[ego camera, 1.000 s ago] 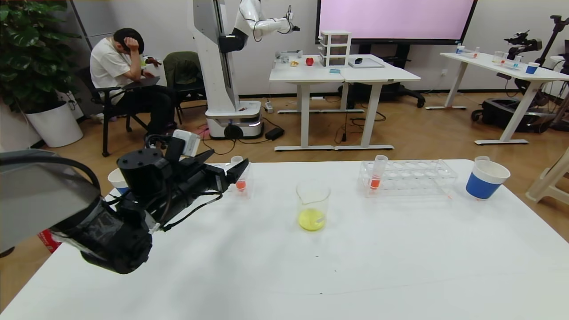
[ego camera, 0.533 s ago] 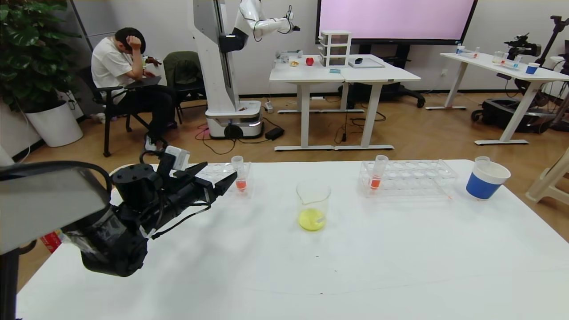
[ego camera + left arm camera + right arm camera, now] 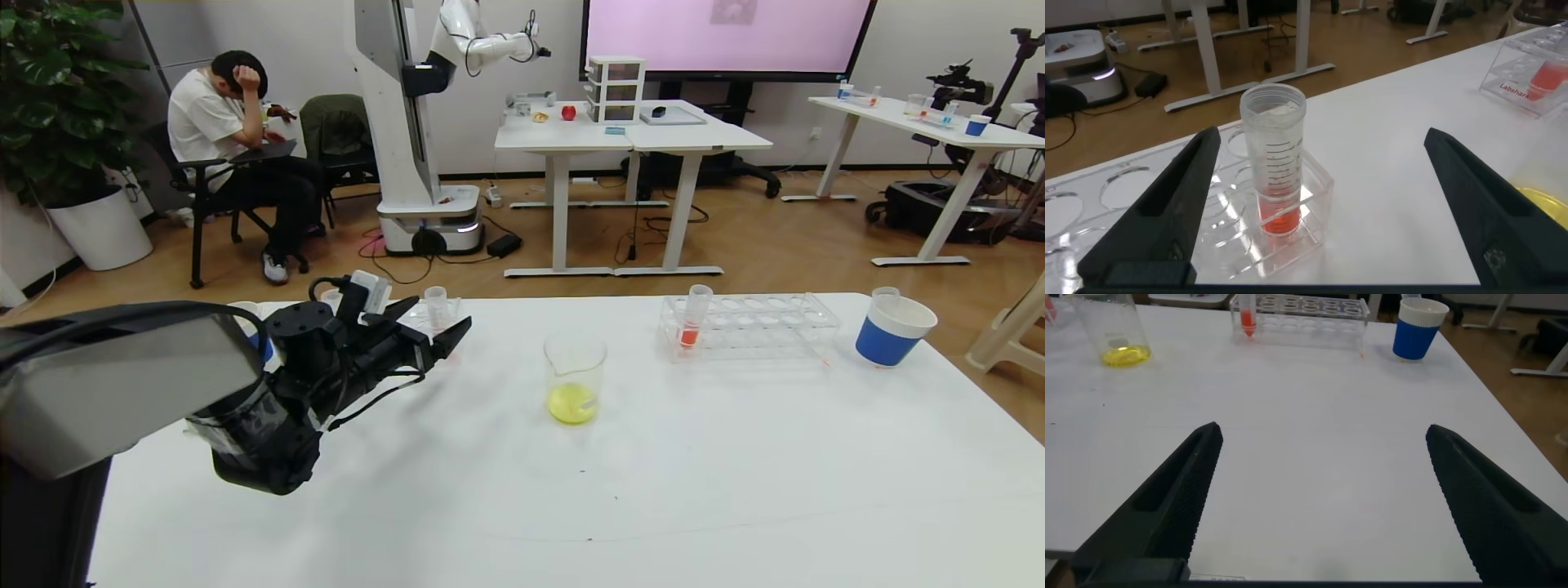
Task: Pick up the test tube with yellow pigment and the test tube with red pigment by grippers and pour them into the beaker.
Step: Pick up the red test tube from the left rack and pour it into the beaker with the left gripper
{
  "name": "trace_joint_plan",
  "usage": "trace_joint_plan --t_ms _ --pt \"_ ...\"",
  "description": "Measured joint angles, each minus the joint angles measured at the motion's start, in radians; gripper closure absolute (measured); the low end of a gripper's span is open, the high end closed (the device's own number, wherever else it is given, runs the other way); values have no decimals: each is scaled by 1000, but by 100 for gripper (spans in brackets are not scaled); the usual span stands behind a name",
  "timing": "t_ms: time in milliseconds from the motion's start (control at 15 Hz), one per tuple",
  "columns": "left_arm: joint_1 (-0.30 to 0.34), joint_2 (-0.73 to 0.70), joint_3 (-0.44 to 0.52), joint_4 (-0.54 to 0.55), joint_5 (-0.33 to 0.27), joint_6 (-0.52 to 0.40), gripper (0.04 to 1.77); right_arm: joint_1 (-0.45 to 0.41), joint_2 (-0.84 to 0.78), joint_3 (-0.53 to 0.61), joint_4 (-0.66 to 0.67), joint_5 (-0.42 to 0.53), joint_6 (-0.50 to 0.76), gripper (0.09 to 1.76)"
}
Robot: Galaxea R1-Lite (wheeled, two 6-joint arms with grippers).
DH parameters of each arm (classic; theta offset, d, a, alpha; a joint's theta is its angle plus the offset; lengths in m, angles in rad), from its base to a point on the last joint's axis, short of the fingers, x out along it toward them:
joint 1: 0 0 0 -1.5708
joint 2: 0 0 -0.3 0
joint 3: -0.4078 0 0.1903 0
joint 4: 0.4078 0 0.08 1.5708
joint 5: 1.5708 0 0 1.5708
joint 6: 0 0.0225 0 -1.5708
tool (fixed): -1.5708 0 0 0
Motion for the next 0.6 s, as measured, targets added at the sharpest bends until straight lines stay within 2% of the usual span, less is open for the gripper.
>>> trace_joint_plan --t_ms 400,467,533,600 --pt "3 81 -127 20 49 8 7 0 0 0 0 0 0 11" --pt "3 90 -134 20 49 11 18 0 0 0 0 0 0 11" --pt "2 94 -138 19 49 12 43 0 0 0 0 0 0 11" --pt "2 97 -140 18 49 12 83 0 0 0 0 0 0 11"
